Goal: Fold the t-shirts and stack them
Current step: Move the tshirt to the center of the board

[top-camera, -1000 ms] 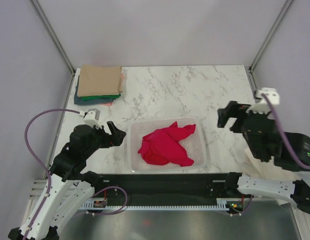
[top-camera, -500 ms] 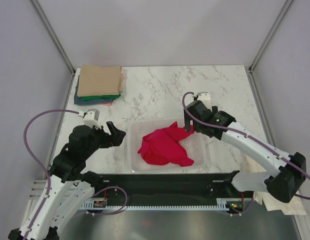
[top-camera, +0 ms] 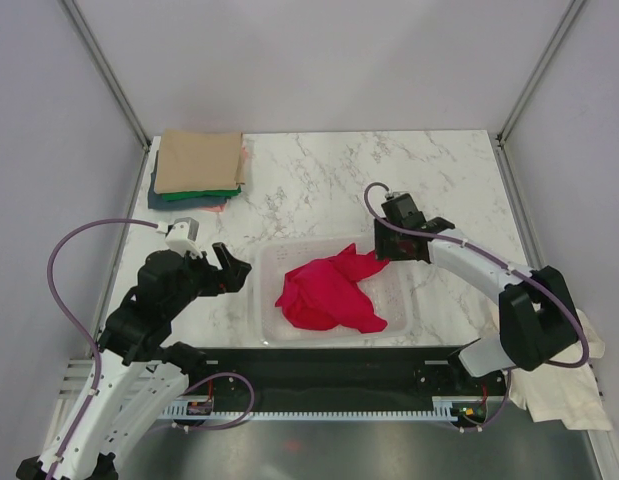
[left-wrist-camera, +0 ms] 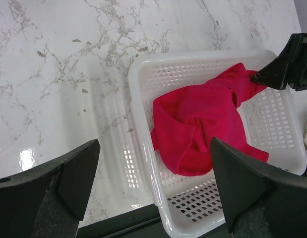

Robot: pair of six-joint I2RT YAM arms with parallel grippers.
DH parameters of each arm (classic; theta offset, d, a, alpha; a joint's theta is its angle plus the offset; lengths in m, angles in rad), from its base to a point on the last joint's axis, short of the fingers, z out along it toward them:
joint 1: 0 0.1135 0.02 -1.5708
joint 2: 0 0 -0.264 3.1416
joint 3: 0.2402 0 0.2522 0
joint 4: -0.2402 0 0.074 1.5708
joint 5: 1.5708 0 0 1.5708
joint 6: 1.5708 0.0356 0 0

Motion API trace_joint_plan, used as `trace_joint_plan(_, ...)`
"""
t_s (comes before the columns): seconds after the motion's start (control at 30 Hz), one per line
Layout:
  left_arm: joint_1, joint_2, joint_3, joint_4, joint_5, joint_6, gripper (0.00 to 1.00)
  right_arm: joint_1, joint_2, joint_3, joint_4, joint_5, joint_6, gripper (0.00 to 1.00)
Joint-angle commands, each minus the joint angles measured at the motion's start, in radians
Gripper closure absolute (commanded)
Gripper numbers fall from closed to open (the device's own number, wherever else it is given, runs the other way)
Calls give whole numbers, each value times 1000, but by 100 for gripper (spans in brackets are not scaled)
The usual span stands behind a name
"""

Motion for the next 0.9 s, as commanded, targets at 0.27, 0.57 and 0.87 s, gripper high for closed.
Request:
trace_joint_plan(0.27, 2, 9, -2, 34, 12, 38, 2, -236, 80, 40, 169, -172, -2, 100)
trace_joint_plan(0.57, 3, 9, -3, 36, 36, 41, 2, -618, 59, 70, 118, -32, 273, 100)
trace_joint_plan(0.87, 2, 9, -5, 46, 70, 47, 1, -864, 152, 156, 140, 95, 466, 100)
